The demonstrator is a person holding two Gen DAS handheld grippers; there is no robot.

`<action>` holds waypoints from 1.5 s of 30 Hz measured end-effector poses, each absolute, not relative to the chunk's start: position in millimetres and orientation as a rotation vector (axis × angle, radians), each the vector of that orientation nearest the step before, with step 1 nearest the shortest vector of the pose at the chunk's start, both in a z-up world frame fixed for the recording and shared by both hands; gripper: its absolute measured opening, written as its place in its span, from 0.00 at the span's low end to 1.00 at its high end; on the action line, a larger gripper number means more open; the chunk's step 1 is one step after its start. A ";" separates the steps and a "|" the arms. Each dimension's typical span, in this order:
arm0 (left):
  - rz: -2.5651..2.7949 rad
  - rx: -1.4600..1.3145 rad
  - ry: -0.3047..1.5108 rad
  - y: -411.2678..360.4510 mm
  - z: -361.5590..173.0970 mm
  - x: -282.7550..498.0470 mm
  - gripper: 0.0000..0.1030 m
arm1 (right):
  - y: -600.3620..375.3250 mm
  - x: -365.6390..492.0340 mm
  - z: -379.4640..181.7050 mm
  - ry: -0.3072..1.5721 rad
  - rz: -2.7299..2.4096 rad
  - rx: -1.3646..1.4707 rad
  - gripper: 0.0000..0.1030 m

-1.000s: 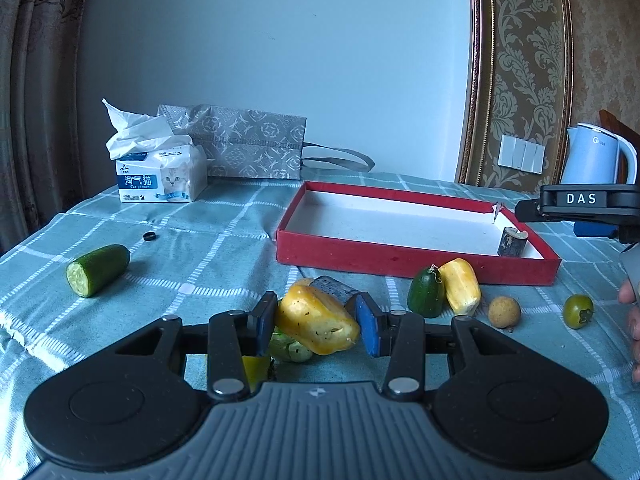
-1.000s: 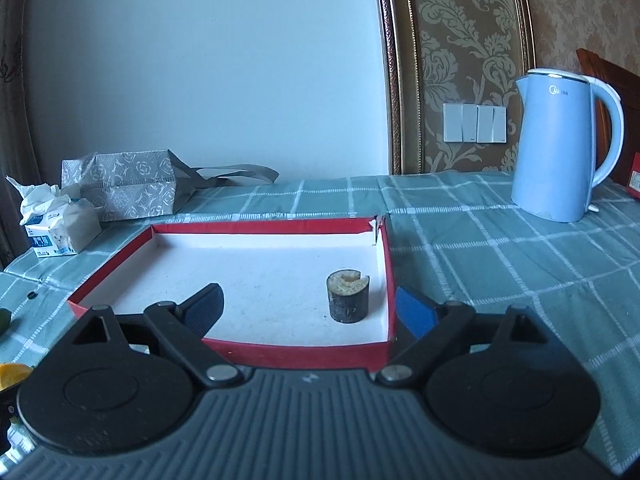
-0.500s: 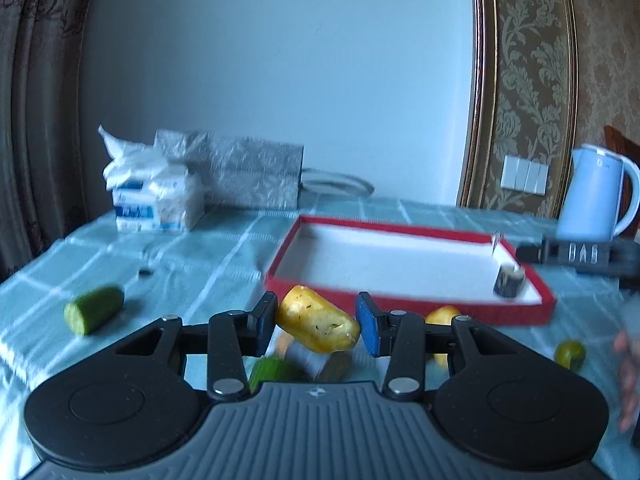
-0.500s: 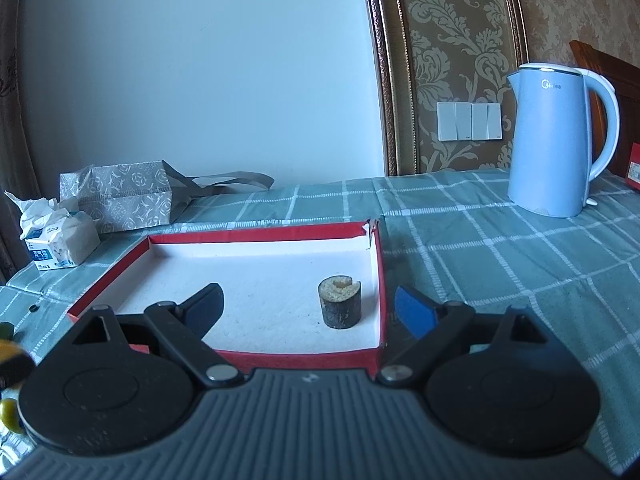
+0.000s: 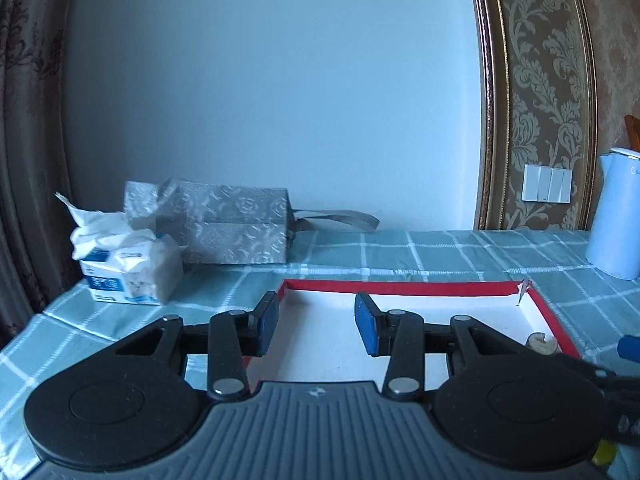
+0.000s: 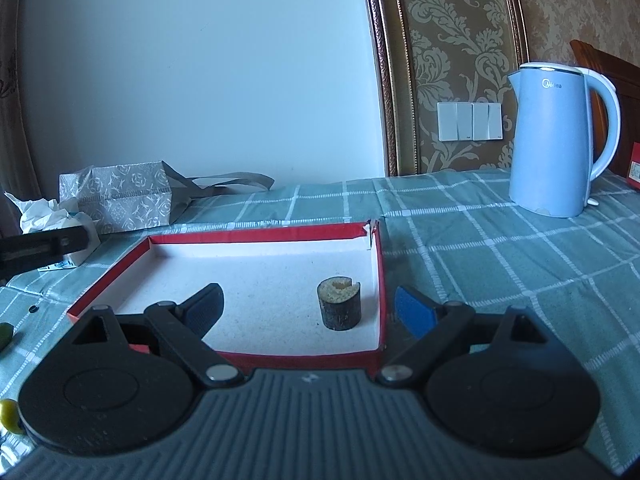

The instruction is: Organize fruits

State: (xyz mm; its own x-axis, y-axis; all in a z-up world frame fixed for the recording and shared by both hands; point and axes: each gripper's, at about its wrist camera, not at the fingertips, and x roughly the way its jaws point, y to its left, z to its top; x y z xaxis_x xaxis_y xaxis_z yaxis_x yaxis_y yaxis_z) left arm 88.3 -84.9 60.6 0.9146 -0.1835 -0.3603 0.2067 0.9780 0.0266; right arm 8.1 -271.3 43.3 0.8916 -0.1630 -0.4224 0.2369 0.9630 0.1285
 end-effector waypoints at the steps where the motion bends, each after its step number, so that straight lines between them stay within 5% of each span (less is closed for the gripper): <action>1: -0.192 0.062 0.375 -86.4 59.1 94.0 0.40 | -271.3 8.2 42.9 0.423 -0.209 0.178 0.89; 6: -0.191 0.041 0.396 -82.2 54.2 106.3 0.31 | -276.4 7.8 43.3 0.419 -0.218 0.193 0.89; 24: -0.404 0.225 0.436 15.7 29.8 -8.5 0.32 | -283.0 9.8 42.7 0.421 -0.211 0.222 0.89; 27: -0.387 0.254 0.493 22.8 15.1 -12.8 0.38 | -282.2 9.4 42.6 0.419 -0.206 0.223 0.89; 45: -0.314 0.170 0.530 34.1 2.7 -7.9 0.35 | -280.6 11.0 40.3 0.426 -0.208 0.213 0.89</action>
